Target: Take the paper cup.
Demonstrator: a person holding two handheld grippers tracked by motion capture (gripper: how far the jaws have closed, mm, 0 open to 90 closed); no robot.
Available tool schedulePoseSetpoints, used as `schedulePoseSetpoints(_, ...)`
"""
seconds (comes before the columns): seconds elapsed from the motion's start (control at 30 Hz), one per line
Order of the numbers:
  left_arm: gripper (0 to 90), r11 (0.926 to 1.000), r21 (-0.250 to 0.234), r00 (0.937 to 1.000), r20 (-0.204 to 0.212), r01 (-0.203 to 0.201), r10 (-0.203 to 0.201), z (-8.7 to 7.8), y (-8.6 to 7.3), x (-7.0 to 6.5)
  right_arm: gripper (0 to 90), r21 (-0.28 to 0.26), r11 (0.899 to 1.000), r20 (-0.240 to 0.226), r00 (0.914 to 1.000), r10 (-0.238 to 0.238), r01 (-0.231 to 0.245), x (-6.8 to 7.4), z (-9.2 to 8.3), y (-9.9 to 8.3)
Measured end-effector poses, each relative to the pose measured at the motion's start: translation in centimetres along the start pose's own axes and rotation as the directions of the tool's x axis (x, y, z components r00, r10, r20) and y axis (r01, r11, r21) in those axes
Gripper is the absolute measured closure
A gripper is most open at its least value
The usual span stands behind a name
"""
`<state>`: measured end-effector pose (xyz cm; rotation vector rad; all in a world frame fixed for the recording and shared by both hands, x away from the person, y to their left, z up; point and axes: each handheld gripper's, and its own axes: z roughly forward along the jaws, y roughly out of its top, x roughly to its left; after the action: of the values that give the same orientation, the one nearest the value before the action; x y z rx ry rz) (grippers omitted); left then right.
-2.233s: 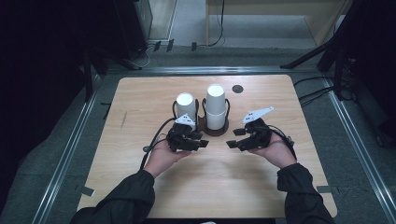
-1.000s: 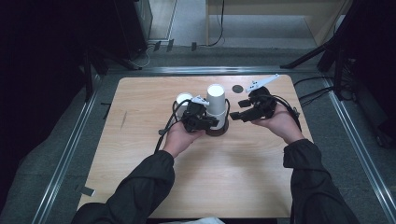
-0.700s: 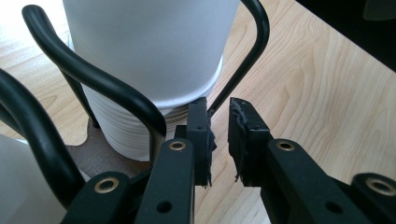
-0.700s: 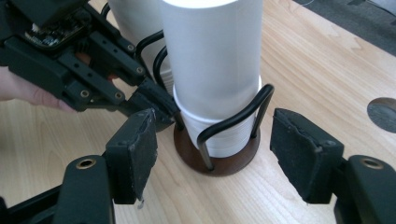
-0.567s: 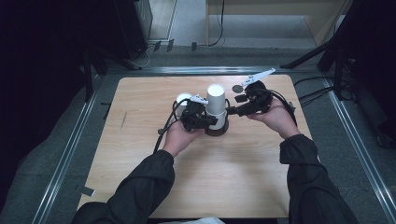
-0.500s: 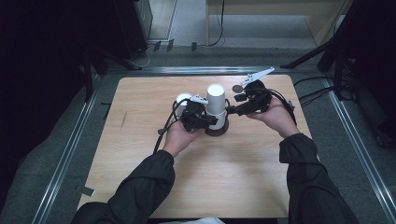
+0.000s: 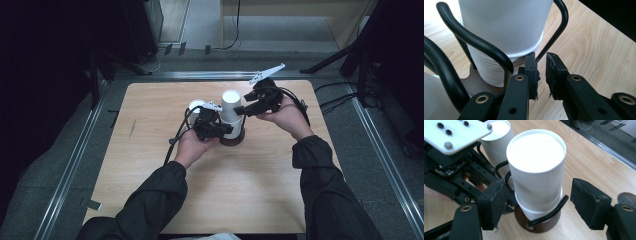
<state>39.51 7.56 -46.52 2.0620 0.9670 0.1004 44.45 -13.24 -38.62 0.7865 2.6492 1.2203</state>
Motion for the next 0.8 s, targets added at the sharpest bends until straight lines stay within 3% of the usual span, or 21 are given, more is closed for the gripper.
schedulePoseSetpoints(0.53, 79.3, 0.9999, 0.008, 0.9999, -0.003, -0.013, 0.013, -0.1, 0.0, 0.0, 28.8, 0.061, 0.997, 0.008, 0.9993, -0.037, 0.037, 0.4, 2.7, 2.0)
schedulePoseSetpoints(0.8, 79.5, 0.9999, 0.004, 0.9999, -0.002, -0.010, 0.010, -0.1, -0.1, 0.0, 32.2, 0.072, 0.997, 0.032, 0.9987, -0.040, 0.038, 0.7, 2.4, 2.3)
